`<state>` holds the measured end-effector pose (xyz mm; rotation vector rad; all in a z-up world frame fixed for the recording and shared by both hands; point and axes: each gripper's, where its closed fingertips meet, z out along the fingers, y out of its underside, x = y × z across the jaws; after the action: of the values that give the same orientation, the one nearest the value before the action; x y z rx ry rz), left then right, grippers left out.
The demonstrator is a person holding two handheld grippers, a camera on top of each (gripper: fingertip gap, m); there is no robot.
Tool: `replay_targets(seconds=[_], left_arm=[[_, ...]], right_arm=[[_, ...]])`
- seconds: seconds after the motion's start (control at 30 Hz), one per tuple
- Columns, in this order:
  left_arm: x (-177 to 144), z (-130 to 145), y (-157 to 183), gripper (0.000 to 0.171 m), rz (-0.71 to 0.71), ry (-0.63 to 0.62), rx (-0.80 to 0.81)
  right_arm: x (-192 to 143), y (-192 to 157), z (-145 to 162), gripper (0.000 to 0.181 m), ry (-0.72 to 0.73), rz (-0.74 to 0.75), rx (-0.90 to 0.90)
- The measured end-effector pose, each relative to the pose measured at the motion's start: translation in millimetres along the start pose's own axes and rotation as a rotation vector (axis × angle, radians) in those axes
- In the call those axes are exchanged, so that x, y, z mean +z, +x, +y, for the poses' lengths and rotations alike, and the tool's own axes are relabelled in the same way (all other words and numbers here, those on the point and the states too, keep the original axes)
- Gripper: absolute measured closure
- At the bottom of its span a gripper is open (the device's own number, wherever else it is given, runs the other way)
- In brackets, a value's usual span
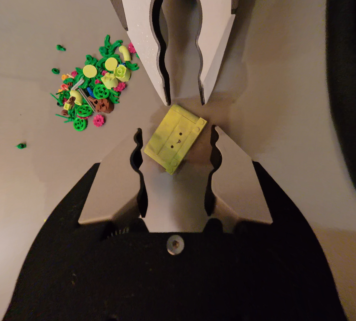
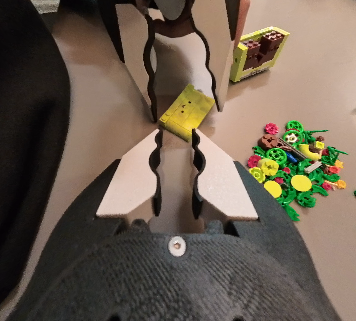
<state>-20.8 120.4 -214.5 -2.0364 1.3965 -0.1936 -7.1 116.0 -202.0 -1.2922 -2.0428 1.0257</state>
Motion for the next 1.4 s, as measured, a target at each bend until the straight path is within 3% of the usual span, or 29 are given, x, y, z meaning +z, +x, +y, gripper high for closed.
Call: replay_targets(seconds=[0.2,0.37,0.47,0.67,0.77,0.87,0.97,1.23,1.4], left_arm=[[2.4,2.5,4.3,0.121,0.072,-0.081,-0.002],[11.1,-3.3,-11.7,0.123,-0.085,-0.069,-0.247],[9.7,-7.8,-9.0,0.111,-0.123,-0.053,-0.282],[1.8,5.2,-14.9,0.092,-0.166,-0.094,-0.186],[4.2,4.5,-15.6,0.101,-0.139,-0.086,-0.208],[2.7,7.8,-12.0,0.122,-0.134,-0.112,-0.251],[-4.7,12.5,1.1,0.124,-0.086,-0.149,-0.274],[2.1,4.9,-2.0,0.101,-0.105,-0.080,-0.268],[8.1,0.8,-1.8,0.131,-0.065,-0.046,-0.285]], right_arm=[[-4.4,5.1,6.1,0.152,-0.015,0.010,0.005],[-6.2,8.7,9.0,0.151,-0.031,0.024,0.013],[-10.4,12.9,8.6,0.152,-0.016,0.030,0.031],[-10.5,5.3,-1.1,0.157,0.044,-0.038,0.089],[-4.8,1.7,-2.3,0.159,0.030,-0.026,0.064],[1.6,1.7,4.0,0.162,-0.025,0.012,0.014],[0.8,7.4,8.3,0.167,-0.054,0.056,-0.018],[0.8,4.4,11.2,0.169,-0.057,0.018,-0.006],[1.8,4.8,9.3,0.171,-0.051,0.021,-0.012]])
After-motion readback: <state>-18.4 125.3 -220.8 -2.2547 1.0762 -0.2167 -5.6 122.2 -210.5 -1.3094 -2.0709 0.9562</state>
